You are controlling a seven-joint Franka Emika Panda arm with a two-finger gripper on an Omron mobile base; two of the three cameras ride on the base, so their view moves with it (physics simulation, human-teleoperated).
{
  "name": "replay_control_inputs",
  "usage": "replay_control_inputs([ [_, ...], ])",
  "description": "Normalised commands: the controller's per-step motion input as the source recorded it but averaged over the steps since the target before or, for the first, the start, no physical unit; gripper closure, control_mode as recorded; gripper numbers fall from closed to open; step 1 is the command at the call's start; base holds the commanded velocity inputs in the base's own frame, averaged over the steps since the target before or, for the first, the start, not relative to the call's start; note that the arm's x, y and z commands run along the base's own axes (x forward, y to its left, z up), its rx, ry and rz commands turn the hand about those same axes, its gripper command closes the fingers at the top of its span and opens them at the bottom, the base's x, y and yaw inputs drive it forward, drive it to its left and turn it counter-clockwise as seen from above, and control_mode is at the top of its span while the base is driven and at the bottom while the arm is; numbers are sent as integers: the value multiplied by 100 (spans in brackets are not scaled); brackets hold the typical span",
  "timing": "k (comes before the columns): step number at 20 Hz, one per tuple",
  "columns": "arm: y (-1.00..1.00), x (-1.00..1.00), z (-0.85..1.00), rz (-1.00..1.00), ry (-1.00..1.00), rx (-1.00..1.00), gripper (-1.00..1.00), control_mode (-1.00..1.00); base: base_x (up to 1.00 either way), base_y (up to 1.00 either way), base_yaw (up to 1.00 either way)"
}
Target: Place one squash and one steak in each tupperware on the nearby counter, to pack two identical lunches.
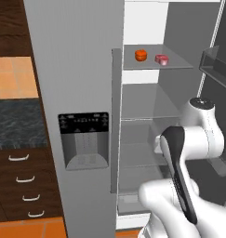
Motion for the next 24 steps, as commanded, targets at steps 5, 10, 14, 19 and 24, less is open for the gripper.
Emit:
replay_control_inputs([
  [5, -6, 50, 11, -9, -6, 0, -100, -100, 0, 0, 0],
  [10, -1, 50, 77, -5, -28, 0, -100, -100, 0, 0, 0],
  [14, -4, 84, 87, -3, -29, 0, -100, -100, 0, 0, 0],
  [19, -29, 97, 67, -9, -19, 0, -100, -100, 0, 0, 0],
  [24, -26, 98, 50, -11, -23, 0, -100, -100, 0, 0, 0],
])
